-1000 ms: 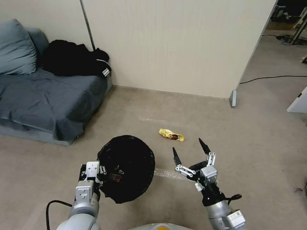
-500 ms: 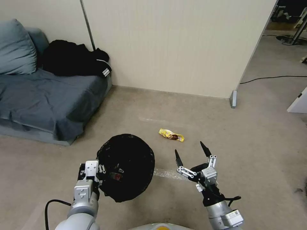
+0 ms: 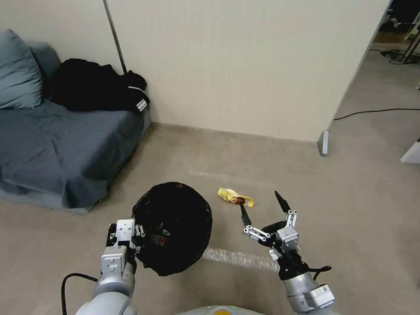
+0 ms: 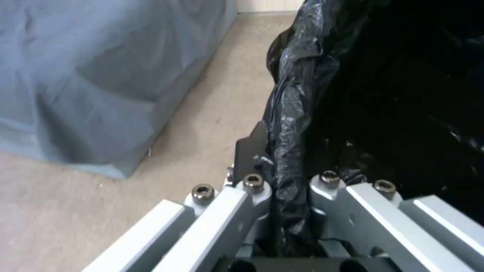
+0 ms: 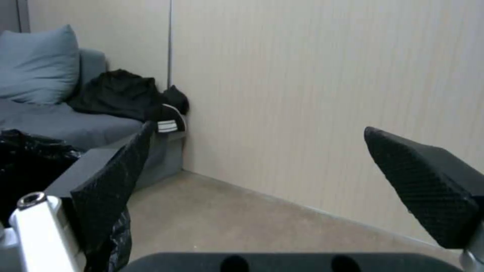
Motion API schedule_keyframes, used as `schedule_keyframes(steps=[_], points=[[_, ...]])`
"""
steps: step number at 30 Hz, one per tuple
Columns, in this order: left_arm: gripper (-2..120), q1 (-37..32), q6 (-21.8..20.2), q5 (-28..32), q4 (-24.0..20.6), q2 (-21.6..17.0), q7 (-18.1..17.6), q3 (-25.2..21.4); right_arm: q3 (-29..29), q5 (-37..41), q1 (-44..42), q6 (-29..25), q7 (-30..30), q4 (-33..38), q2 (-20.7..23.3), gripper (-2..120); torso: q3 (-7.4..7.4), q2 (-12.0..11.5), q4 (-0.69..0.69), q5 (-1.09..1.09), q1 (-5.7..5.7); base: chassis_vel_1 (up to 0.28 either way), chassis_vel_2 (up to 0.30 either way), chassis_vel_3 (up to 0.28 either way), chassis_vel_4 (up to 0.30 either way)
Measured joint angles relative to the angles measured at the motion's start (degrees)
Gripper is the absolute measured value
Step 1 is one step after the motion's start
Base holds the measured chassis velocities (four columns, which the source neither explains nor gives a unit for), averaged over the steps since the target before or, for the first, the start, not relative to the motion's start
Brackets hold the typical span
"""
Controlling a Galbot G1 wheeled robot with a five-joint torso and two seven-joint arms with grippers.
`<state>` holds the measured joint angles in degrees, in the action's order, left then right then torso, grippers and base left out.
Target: Pick up the trash bin, then pick up the garbage from the floor and place it into the trash bin.
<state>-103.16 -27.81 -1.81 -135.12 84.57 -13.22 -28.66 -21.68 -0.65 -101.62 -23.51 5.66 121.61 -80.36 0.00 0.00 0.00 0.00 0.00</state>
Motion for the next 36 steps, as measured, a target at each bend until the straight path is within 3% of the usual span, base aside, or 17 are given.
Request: schedule_keyframes(steps=[14, 25, 28, 36], points=[[1, -0.03, 0.06, -0.14, -0.01, 0.16, -0.02, 0.15, -0.45, -0.61, 0.96, -1.93, 1.91, -0.61, 0.08, 100, 0.00, 0.00, 0.00, 0.00, 0.00, -0.066, 0.071, 0.073, -0.059], [1, -0.30, 0.10, -0.43, -0.06, 0.24, -0.04, 0.28, -1.38, 0.16, 6.32, 0.14, 2.33, -3.50, 2.79, 100, 0.00, 0.00, -0.01, 0.00, 0.00, 0.000, 0.000, 0.000, 0.000], [1, -0.73, 0.13, -1.12, -0.34, 0.42, -0.05, 0.33, -1.46, -0.36, 14.06, 1.81, 3.18, -9.50, 5.78, 100, 0.00, 0.00, 0.00, 0.01, 0.00, 0.000, 0.000, 0.000, 0.000], [1, -1.24, 0.12, -1.55, -0.63, 0.73, -0.08, -0.25, 0.96, -1.90, 24.85, 3.44, 4.20, -18.93, 10.62, 100, 0.00, 0.00, 0.00, 0.01, 0.00, 0.000, 0.000, 0.000, 0.000]])
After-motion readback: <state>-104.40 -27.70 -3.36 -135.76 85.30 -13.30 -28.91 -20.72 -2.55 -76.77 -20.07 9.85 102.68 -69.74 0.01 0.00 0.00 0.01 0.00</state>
